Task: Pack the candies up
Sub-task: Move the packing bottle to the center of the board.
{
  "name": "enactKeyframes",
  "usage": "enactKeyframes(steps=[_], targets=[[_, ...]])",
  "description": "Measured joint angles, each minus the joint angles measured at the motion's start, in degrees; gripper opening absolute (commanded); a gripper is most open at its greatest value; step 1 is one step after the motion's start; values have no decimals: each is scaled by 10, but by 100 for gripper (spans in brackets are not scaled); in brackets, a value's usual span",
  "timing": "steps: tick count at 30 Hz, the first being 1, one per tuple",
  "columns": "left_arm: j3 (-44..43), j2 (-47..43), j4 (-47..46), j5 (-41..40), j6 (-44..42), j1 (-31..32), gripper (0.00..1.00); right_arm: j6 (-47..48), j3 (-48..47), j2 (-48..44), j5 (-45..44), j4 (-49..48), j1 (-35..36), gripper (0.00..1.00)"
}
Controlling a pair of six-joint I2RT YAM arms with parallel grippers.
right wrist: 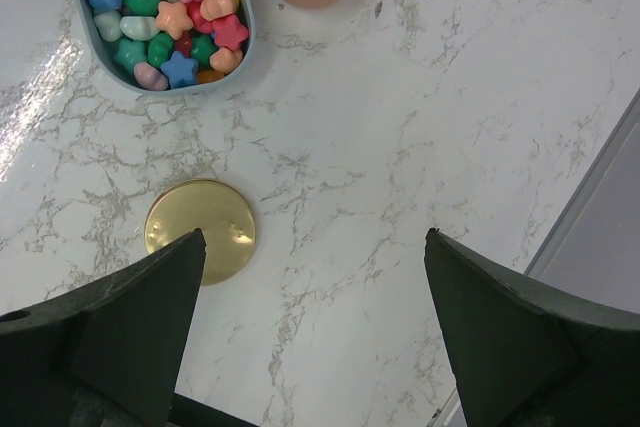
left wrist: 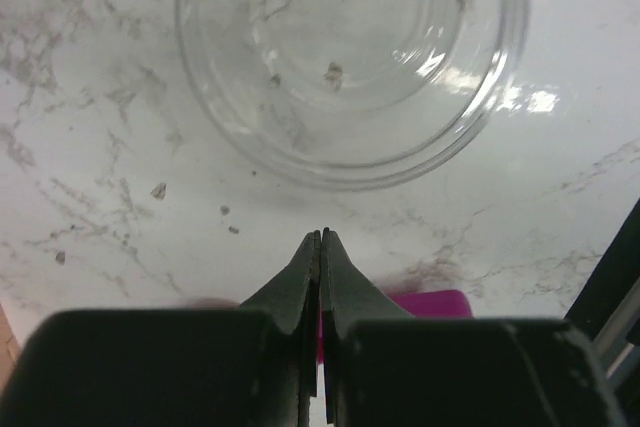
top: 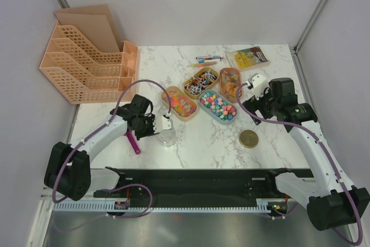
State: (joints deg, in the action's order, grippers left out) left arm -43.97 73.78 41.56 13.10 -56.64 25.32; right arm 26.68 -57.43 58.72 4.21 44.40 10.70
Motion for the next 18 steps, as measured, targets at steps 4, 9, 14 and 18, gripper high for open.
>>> enactKeyframes(steps=[4,9,14,18], targets=[[-3,9,-1,-1,-14,-47,2,1,0,-1,1,0,-4,98],[-33,68,-2,11,-14,-48,2,2,0,-1,1,-1,-9,98],[-68,104,-15,22,-7,-24,2,2,0,-1,1,-2,-10,98],[-76,107,-16,25,6,21,2,2,0,-1,0,-2,-14,98]])
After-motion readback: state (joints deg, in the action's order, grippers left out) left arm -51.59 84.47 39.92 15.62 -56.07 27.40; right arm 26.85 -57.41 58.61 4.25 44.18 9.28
